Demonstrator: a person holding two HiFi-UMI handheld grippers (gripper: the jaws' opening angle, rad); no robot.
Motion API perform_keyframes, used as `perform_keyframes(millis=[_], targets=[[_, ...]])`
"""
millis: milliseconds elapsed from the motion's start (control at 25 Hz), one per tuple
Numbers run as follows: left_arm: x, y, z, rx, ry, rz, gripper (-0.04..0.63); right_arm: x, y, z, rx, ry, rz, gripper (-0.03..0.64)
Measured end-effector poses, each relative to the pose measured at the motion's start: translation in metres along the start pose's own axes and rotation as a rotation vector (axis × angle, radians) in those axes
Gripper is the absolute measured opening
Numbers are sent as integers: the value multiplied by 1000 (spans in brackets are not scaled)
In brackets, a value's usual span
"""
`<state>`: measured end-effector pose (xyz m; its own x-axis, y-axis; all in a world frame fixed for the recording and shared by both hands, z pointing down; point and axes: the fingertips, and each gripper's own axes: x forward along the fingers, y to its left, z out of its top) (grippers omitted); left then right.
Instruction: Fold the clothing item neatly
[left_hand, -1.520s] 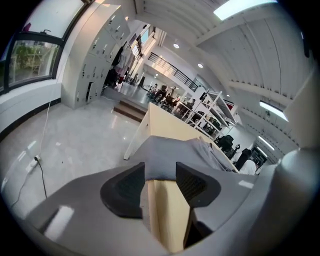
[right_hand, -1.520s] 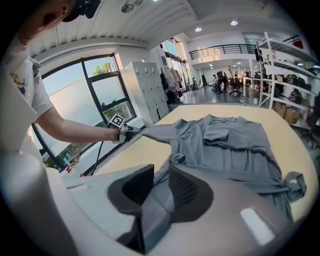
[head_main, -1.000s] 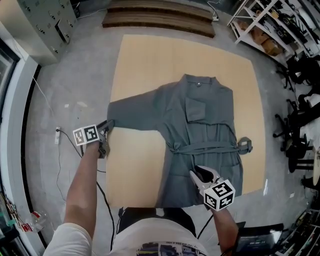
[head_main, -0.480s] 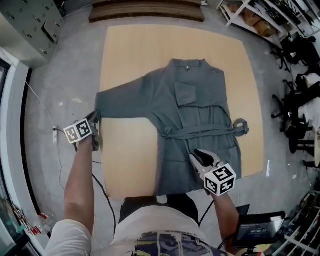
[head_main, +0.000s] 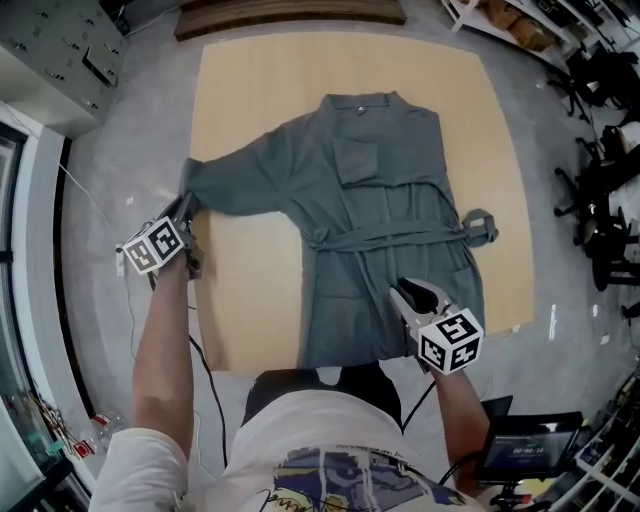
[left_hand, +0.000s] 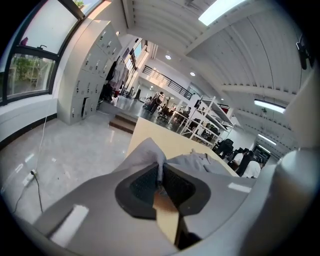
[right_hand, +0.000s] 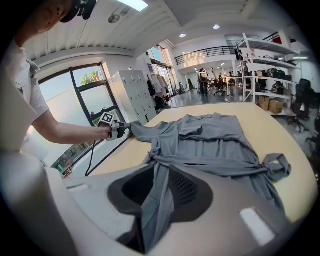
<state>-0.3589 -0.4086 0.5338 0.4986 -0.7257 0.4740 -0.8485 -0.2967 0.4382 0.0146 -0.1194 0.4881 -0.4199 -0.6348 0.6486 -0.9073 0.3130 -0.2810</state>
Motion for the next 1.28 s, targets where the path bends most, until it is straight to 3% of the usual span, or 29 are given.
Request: perform_keyframes(millis=[360, 680, 1080, 1280], targets=[[9, -91, 27, 14, -76, -34, 27, -32, -40, -11, 12, -25, 45, 83], [34, -170, 29, 44, -85, -71, 26, -56, -79, -16, 38, -48, 52, 83], [70, -276, 34, 158, -84, -134, 26, -75, -125, -28, 74, -63, 63, 83], [100, -333, 24, 222, -45, -167, 26, -82, -146, -34, 91, -65, 69, 83]])
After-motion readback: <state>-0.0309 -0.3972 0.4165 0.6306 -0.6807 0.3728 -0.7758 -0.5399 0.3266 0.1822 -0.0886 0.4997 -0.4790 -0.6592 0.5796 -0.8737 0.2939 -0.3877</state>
